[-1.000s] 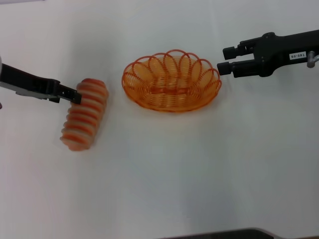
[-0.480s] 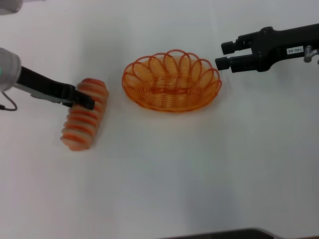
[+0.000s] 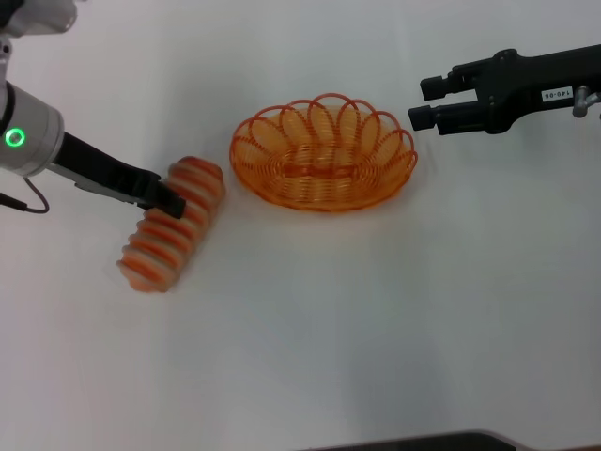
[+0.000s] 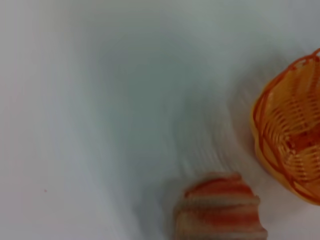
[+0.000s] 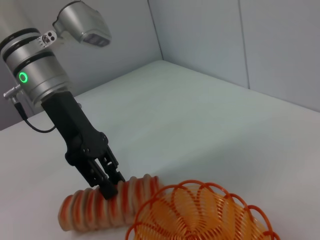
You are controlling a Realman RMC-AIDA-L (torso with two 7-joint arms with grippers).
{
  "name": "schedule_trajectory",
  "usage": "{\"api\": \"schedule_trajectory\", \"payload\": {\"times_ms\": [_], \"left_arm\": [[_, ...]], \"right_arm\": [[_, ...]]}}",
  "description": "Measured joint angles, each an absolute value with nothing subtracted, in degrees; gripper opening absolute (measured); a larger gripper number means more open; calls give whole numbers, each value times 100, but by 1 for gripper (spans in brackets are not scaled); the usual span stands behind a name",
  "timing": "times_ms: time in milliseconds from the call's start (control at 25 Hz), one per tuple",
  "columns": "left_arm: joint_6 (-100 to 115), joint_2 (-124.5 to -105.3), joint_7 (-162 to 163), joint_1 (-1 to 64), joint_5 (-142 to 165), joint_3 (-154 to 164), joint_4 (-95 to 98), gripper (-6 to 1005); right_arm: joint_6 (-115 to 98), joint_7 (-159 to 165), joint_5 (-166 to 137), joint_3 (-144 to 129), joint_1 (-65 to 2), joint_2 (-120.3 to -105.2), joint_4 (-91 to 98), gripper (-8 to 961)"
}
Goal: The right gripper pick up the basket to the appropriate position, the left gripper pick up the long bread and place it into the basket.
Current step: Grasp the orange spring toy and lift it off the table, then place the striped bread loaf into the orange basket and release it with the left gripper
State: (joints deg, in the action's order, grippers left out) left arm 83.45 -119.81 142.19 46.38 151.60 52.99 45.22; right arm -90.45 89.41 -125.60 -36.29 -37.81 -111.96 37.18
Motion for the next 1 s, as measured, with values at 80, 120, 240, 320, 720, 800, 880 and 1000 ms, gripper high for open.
{"api": "schedule_trajectory", "payload": {"times_ms": [80, 120, 240, 320, 720, 800, 880, 1000], "left_arm": [[8338, -11984, 14218, 4644, 15160, 5409, 4519, 484], [8336, -11985, 14217, 4649, 15160, 5434, 4519, 452], [8335, -11988, 14208, 4655, 15163, 5460, 4559, 354], [8350, -11988, 14202, 4654, 15163, 5442, 4605, 315], [8422, -11953, 14041, 4586, 15154, 5428, 4754, 244], [8425, -11931, 14029, 4519, 15147, 5416, 4874, 230], [8415, -11867, 14026, 4446, 15143, 5397, 5022, 213], [8417, -11801, 13947, 4406, 15110, 5268, 5232, 184]], "right_arm": [[-9032, 8939, -12560, -3629, -3785, -11194, 3718, 567], [-9018, 8937, -12560, -3629, -3789, -11192, 3718, 567], [-8981, 8932, -12560, -3633, -3803, -11187, 3718, 567], [-8970, 8931, -12560, -3637, -3812, -11188, 3718, 567], [-8961, 8929, -12559, -3637, -3788, -11189, 3718, 567], [-8961, 8929, -12559, -3611, -3764, -11194, 3718, 567], [-8959, 8929, -12548, -3587, -3745, -11202, 3718, 567], [-8957, 8923, -12527, -3578, -3723, -11215, 3718, 567]]}}
